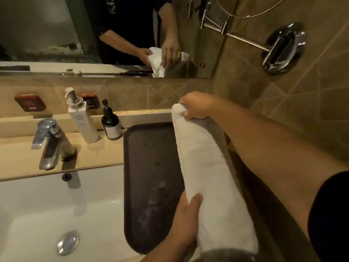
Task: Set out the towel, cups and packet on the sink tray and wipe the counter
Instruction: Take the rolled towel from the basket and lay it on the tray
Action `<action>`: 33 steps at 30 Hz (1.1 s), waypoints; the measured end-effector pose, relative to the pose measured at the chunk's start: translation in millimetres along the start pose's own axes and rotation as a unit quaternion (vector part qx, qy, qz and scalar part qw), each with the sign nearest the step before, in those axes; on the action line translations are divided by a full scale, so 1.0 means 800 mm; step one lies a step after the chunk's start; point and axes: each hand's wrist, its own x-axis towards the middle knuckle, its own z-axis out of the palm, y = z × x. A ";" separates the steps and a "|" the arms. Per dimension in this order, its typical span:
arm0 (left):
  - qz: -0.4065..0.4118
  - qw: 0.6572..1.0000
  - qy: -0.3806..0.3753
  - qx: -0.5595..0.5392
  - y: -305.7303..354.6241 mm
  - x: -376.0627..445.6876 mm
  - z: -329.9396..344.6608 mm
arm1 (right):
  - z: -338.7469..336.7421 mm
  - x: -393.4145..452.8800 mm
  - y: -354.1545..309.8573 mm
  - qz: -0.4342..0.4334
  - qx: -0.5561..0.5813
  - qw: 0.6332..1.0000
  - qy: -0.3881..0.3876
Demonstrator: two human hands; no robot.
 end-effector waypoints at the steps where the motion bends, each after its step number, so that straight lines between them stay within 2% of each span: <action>1: -0.007 1.000 0.001 -0.006 -0.003 0.019 -0.001 | 0.015 0.018 0.009 -0.004 0.006 1.000 -0.005; 6: -0.050 0.998 0.047 -0.012 -0.025 0.082 -0.006 | 0.095 0.081 0.050 -0.011 0.019 0.999 -0.026; 10: -0.028 0.998 0.059 0.012 -0.034 0.105 -0.010 | 0.149 0.107 0.079 -0.015 0.035 0.998 -0.040; 15: -0.031 0.998 0.051 0.029 -0.033 0.119 -0.010 | 0.171 0.129 0.084 -0.019 0.038 0.998 -0.048; 19: -0.002 0.996 0.059 0.065 -0.031 0.122 -0.009 | 0.180 0.131 0.089 -0.001 0.057 0.997 -0.055; 21: 0.007 0.995 0.064 0.076 -0.027 0.117 -0.009 | 0.186 0.126 0.085 0.004 0.042 0.999 -0.032; 25: 0.016 0.992 0.092 0.079 -0.019 0.106 -0.007 | 0.202 0.096 0.075 0.066 0.008 0.991 0.116; 28: -0.010 0.990 0.120 0.077 -0.019 0.098 -0.006 | 0.208 0.060 0.063 0.125 0.033 0.973 0.189; 31: -0.013 0.982 0.148 0.117 -0.020 0.089 -0.001 | 0.214 0.018 0.048 0.171 0.052 0.962 0.204; 33: -0.015 0.965 0.183 0.190 -0.016 0.085 0.006 | 0.223 -0.005 0.040 0.173 0.051 0.970 0.164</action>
